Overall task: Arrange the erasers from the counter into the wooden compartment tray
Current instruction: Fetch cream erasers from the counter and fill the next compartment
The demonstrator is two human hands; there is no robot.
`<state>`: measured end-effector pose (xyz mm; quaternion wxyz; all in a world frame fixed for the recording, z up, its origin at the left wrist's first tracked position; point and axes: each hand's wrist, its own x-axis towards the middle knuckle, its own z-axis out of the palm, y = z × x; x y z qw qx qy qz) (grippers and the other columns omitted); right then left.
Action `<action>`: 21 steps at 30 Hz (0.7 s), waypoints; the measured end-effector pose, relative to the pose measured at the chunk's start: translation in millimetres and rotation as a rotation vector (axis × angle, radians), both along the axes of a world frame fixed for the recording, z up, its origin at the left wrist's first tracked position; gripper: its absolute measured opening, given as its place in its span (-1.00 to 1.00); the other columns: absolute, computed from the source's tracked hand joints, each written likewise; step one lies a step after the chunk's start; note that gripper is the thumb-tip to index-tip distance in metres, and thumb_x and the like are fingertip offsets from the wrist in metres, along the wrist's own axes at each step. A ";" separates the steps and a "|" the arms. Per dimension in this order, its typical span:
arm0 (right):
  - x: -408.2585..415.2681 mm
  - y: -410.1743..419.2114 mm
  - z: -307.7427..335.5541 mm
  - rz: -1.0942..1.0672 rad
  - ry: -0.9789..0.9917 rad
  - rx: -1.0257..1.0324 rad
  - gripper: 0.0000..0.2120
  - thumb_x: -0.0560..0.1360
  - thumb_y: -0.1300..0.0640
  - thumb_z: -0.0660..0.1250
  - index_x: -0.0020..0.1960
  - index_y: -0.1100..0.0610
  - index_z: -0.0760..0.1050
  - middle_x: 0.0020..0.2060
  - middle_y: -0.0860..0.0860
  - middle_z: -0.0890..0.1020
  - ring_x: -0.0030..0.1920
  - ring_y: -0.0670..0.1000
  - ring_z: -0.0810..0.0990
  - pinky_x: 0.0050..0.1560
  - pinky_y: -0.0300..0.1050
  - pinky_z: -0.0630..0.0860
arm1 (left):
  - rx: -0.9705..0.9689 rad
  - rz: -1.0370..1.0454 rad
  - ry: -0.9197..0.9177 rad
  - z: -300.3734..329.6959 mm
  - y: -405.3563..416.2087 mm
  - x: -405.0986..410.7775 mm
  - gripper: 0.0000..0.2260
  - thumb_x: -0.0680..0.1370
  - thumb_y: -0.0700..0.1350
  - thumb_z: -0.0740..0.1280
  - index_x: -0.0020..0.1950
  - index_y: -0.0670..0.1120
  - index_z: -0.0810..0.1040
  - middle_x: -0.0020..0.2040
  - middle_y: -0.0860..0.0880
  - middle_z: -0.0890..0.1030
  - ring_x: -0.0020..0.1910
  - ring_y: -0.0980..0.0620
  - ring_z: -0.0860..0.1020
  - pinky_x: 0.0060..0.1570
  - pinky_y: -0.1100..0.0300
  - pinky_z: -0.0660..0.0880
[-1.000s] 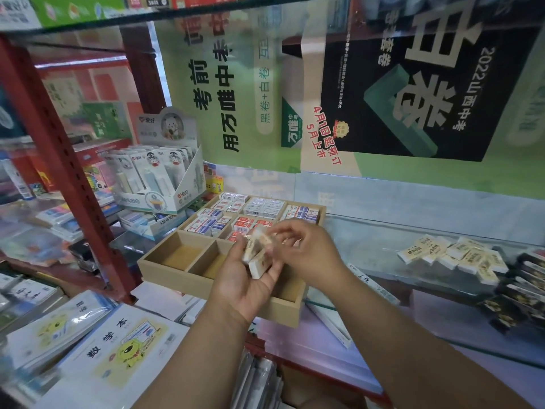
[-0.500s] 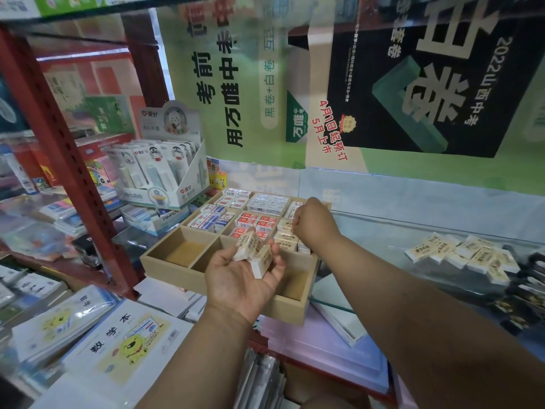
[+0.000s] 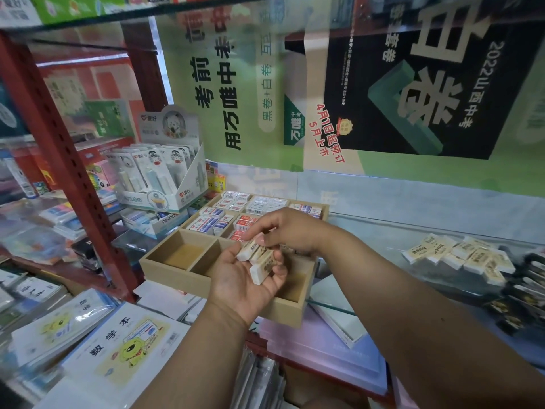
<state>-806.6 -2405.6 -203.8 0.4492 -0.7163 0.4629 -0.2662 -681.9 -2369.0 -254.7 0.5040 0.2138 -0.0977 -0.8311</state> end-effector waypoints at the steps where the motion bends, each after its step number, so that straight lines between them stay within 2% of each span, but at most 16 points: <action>1: -2.4 -0.1 0.9 -0.016 -0.005 -0.036 -0.76 0.49 0.36 0.32 -0.05 0.06 0.64 -0.17 0.05 0.64 -0.22 0.02 0.51 -0.17 -0.22 0.49 | 0.007 0.001 0.003 0.7 0.5 0.6 -0.61 0.60 0.07 0.06 0.01 -0.18 0.55 -0.15 -0.20 0.56 -0.25 -0.09 0.49 -0.42 0.22 0.45; 4: -16.6 -2.8 4.4 -0.217 -0.100 -0.194 -0.85 0.42 0.29 0.44 -0.10 0.06 0.65 -0.16 0.07 0.66 -0.17 -0.06 0.57 -0.12 -0.27 0.50 | 0.031 0.020 0.028 0.8 -0.8 3.5 -0.55 0.60 0.10 0.05 0.14 -0.23 0.51 -0.11 -0.24 0.56 -0.26 -0.09 0.51 -0.43 0.23 0.45; 6: -31.6 -6.7 0.4 -0.434 -0.158 -0.206 -0.88 0.39 0.28 0.47 -0.16 0.07 0.64 -0.16 0.09 0.67 -0.17 -0.03 0.60 -0.19 -0.25 0.53 | 0.038 0.017 0.033 1.2 -1.0 3.6 -0.61 0.57 -0.03 0.06 0.23 -0.24 0.47 -0.10 -0.25 0.55 -0.30 -0.07 0.52 -0.46 0.24 0.44; 9: -47.0 -10.7 -17.6 -0.630 0.027 -0.217 -0.94 0.35 0.28 0.47 -0.22 0.14 0.66 -0.30 -0.05 0.64 -0.25 -0.07 0.59 -0.21 -0.21 0.52 | 0.028 0.004 0.020 1.8 2.2 0.9 -0.56 0.45 -0.20 0.10 0.33 -0.22 0.39 -0.10 -0.22 0.54 -0.33 -0.04 0.53 -0.52 0.27 0.41; 11: -45.3 -11.2 -31.3 -0.650 0.203 -0.252 -0.96 0.34 0.24 0.46 -0.23 0.12 0.66 -0.35 -0.11 0.61 -0.27 -0.11 0.56 -0.24 -0.27 0.44 | 0.021 -0.002 0.006 1.6 3.6 0.7 -0.53 0.44 -0.22 0.12 0.34 -0.27 0.37 -0.10 -0.23 0.56 -0.36 -0.02 0.54 -0.53 0.31 0.38; 14: -34.6 -13.7 -42.0 -0.648 0.377 -0.337 -0.97 0.34 0.19 0.43 -0.27 0.09 0.60 -0.31 -0.08 0.58 -0.25 -0.07 0.52 -0.31 -0.26 0.36 | 0.022 -0.021 -0.012 3.6 4.6 -0.2 -0.54 0.45 -0.23 0.13 0.35 -0.31 0.35 -0.09 -0.26 0.59 -0.38 0.01 0.52 -0.55 0.33 0.34; 17: -25.1 -19.8 -47.6 -0.628 0.432 -0.396 -0.86 0.35 0.21 0.43 -0.35 0.08 0.52 -0.30 0.00 0.57 -0.23 0.02 0.55 -0.34 -0.25 0.31 | 0.017 -0.018 -0.016 4.4 4.5 0.2 -0.54 0.45 -0.23 0.16 0.34 -0.31 0.35 -0.05 -0.28 0.60 -0.38 0.03 0.53 -0.57 0.34 0.29; 21: -20.9 -27.6 -52.2 -0.625 0.461 -0.366 -0.85 0.36 0.22 0.43 -0.34 0.08 0.51 -0.19 0.04 0.62 -0.14 0.06 0.59 -0.23 -0.22 0.35 | 0.032 -0.021 -0.012 2.4 4.1 2.6 -0.66 0.61 -0.12 0.09 0.28 -0.32 0.39 -0.03 -0.29 0.61 -0.39 0.04 0.54 -0.60 0.36 0.25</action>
